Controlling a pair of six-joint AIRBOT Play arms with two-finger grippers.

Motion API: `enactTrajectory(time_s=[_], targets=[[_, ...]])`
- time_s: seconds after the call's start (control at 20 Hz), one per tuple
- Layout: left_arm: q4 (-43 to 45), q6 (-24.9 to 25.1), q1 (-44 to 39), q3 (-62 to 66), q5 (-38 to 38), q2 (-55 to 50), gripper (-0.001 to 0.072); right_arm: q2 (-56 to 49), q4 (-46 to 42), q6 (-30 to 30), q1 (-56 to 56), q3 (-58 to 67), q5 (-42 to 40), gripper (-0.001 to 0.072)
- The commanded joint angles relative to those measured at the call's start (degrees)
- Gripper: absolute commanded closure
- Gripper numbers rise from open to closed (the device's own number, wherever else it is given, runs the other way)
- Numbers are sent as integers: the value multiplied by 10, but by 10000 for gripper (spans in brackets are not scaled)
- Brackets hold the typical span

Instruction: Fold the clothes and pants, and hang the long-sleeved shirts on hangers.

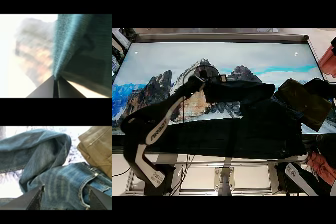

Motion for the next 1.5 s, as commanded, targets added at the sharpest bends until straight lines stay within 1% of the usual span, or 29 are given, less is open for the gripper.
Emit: enactTrajectory(time_s=[0.0, 0.15, 0.25, 0.3, 0.4, 0.45, 0.6, 0.8, 0.9, 1.0, 1.2, 1.35, 1.4, 1.45], targets=[[46, -115, 55, 0, -103, 71, 662, -5, 0, -34, 33, 0, 30, 108], [45, -174, 162, 0, -229, 144, 661, -30, -22, -54, 105, 0, 38, 108], [43, -198, 240, 0, -294, 181, 661, -57, -47, -48, 146, 0, 26, 112], [43, -204, 274, 0, -317, 194, 661, -72, -61, -27, 157, 0, 18, 139], [43, -201, 333, 0, -357, 211, 661, -108, -83, 35, 158, 0, 7, 176], [43, -194, 354, 0, -370, 215, 661, -127, -97, 65, 158, 0, 9, 176], [23, -188, 404, 0, -376, 221, 661, -174, -120, 121, 158, 0, 37, 176], [2, -186, 431, 0, -366, 218, 661, -191, -236, 169, 158, 0, 44, 175], [1, -186, 430, 0, -355, 218, 661, -193, -273, 173, 158, 0, 36, 175], [2, -186, 430, 0, -350, 218, 661, -213, -275, 189, 158, 0, 11, 175], [2, -186, 430, 0, -350, 218, 661, -284, -270, 219, 158, 0, 4, 175], [2, -186, 430, 0, -351, 218, 661, -324, -203, 218, 158, 0, -36, 177], [2, -186, 431, 0, -353, 218, 661, -334, -185, 217, 158, 0, -50, 213], [2, -186, 431, 0, -355, 218, 661, -345, -166, 216, 158, 0, -65, 273]])
